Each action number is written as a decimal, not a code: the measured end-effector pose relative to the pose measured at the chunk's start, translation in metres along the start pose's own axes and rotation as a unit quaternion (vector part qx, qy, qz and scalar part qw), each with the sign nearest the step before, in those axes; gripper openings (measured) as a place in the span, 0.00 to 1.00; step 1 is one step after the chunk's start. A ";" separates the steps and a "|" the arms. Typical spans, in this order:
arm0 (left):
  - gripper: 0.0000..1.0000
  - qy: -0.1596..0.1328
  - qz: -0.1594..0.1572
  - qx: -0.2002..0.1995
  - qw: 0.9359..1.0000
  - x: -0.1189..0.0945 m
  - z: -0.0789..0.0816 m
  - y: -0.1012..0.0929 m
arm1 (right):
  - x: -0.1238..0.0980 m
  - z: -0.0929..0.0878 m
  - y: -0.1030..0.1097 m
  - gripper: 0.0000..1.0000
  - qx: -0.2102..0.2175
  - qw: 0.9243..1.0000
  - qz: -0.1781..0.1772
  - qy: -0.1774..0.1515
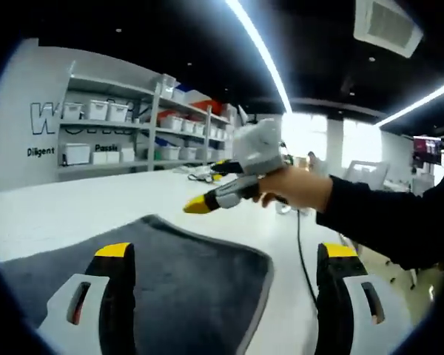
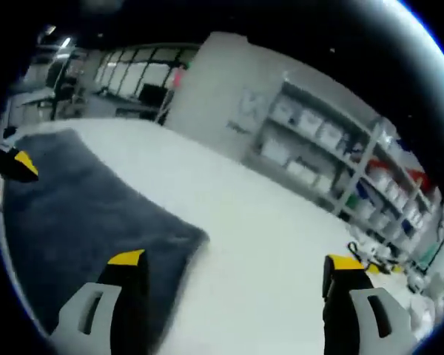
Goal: Open the folded towel by lifting each exposed corner and separating the folded layers until the towel lies flat within the target outline without major curled edges
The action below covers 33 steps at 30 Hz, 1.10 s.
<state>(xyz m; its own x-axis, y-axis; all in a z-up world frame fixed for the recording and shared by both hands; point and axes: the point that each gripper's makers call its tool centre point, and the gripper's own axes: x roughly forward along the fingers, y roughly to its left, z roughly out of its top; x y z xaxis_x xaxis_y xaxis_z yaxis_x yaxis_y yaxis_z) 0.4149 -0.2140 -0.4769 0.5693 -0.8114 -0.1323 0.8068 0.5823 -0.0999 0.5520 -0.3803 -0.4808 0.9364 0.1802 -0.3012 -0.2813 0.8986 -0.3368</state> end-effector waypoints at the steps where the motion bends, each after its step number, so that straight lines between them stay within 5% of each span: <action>1: 1.00 -0.003 0.011 0.000 1.000 -0.008 0.003 0.009 | -0.004 0.003 0.002 1.00 0.002 1.000 -0.004 -0.006; 9: 1.00 -0.036 0.087 0.007 0.996 -0.098 0.029 0.084 | -0.044 0.027 0.025 1.00 0.025 0.998 -0.025 -0.051; 18: 1.00 -0.055 0.194 0.012 0.979 -0.219 0.043 0.155 | -0.088 0.031 0.039 1.00 0.050 0.994 -0.046 -0.083; 23: 1.00 -0.039 0.232 0.003 0.972 -0.280 0.024 0.176 | -0.109 0.028 0.045 1.00 0.064 0.992 -0.050 -0.092; 27: 1.00 -0.016 0.281 0.014 0.960 -0.322 0.005 0.195 | -0.122 0.022 0.051 1.00 0.064 0.992 -0.053 -0.092; 33: 1.00 -0.019 0.320 -0.010 0.947 -0.372 -0.013 0.213 | -0.140 0.012 0.058 1.00 0.071 0.991 -0.055 -0.094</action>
<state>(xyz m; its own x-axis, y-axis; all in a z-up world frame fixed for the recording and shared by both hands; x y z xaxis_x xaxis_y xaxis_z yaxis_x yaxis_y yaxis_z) 0.3725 0.2128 -0.4617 0.9461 -0.2933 -0.1372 0.2919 0.9559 -0.0307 0.4069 -0.3486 -0.4469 0.9862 0.1370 -0.0932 -0.1549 0.9620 -0.2250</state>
